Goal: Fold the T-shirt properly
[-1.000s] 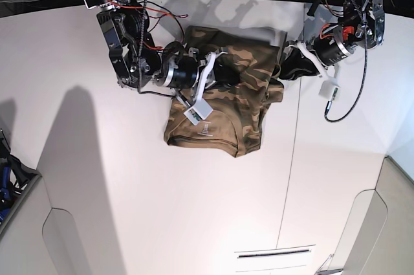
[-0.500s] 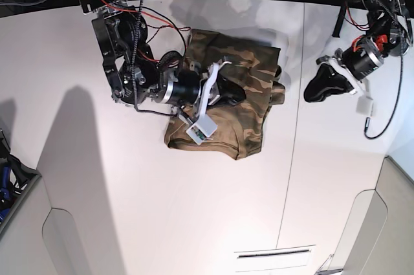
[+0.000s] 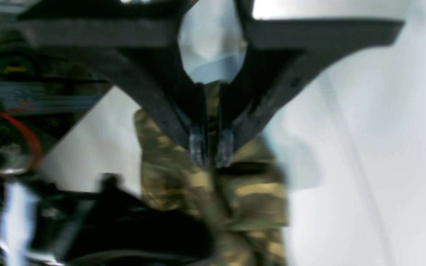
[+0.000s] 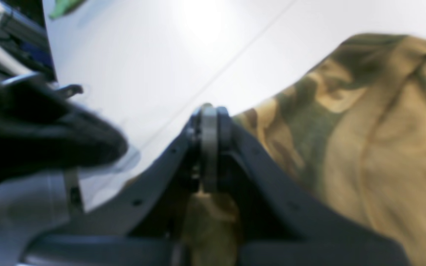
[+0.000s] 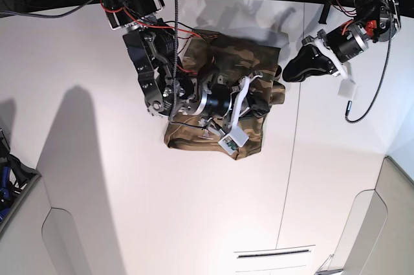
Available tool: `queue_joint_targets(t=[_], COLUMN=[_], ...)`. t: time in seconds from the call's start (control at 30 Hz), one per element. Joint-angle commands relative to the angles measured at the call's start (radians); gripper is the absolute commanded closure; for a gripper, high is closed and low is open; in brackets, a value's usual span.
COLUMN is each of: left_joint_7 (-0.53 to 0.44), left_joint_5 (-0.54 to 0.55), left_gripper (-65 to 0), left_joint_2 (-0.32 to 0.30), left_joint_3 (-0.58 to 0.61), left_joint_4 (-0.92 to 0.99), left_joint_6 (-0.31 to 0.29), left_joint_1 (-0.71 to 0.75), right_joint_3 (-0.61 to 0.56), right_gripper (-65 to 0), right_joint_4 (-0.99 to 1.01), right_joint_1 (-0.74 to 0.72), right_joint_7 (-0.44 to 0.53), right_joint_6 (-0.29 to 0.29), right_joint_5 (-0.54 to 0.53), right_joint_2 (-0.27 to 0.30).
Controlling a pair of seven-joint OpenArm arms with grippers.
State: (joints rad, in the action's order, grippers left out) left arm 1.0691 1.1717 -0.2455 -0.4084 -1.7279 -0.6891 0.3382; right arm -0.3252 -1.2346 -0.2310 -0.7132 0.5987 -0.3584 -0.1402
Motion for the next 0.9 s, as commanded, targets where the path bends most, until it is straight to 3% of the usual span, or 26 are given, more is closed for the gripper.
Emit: queue_joint_targets(t=[0.0,0.23,0.43,0.67,0.87], left_joint_7=[-0.018,-0.02,-0.024,-0.017,0.006], left_joint_5=[0.021,0.023,0.025,0.025,0.023], left_gripper=[-5.8,-5.8,-5.8,-5.8,-5.8], left_joint_2=[0.0,0.035,0.034,0.022,0.001], left_joint_3=[0.005,0.011,0.011,0.004,-0.1], left_joint_4=[-0.016,-0.016,-0.016,-0.016,-0.022], left_joint_6=[-0.009,-0.009,-0.009,-0.009,-0.009], left_joint_1=[0.005,0.022,0.023,0.028,0.035], right_joint_3=[-0.013,-0.104,-0.1,-0.099,-0.071], right_gripper=[0.0,0.0,0.0,0.0,0.0], right_joint_4=[0.024,0.245,0.177,-0.112,-0.298], right_joint_1=[-0.029,-0.076,-0.076,-0.076,-0.055], right_joint_7=[0.028,0.145,0.128,-0.04,-0.204], right_joint_6=[0.003,0.0,0.0,-0.014,-0.03], right_joint_5=[0.002,0.062,0.051,0.004,-0.006], right_joint_2=[-0.012,-0.012,-0.012,-0.01,0.004])
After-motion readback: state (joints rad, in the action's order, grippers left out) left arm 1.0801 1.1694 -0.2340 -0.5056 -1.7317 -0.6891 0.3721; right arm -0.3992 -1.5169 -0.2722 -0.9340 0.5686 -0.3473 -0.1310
